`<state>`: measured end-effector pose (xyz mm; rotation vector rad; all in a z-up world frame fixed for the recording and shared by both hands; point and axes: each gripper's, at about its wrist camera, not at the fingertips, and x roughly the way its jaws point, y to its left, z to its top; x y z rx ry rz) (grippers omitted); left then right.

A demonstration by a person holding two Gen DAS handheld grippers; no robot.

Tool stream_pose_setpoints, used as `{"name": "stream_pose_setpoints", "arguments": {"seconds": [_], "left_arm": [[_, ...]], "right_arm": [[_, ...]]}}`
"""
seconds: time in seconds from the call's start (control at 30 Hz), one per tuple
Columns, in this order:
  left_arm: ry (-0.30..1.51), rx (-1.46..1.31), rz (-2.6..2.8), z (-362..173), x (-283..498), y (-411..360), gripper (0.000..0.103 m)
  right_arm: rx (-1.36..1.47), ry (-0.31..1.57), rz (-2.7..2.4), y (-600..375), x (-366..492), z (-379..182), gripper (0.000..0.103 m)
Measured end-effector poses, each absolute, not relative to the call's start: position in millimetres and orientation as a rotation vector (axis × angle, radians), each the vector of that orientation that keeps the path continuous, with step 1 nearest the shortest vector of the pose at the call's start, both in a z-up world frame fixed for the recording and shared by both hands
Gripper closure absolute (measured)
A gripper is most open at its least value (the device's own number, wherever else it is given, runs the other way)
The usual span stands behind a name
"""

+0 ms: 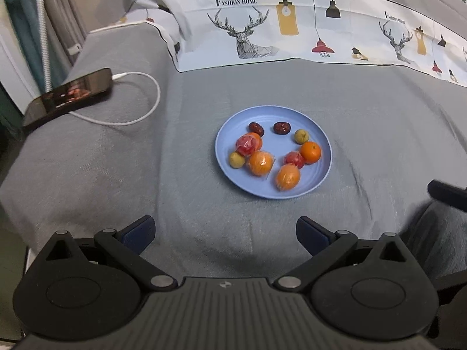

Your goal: Organize fruits

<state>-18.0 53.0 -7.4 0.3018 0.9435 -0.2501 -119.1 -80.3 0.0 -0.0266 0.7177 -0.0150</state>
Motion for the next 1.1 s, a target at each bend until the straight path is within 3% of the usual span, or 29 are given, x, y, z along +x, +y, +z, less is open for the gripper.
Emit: {"name": "stream_pose_setpoints", "arguments": {"seconds": [1.1], "left_arm": [[0.877, 0.320, -0.222, 1, -48, 57, 0.000]], "right_arm": [[-0.057, 0.653, -0.069, -74, -149, 11, 0.001]]}}
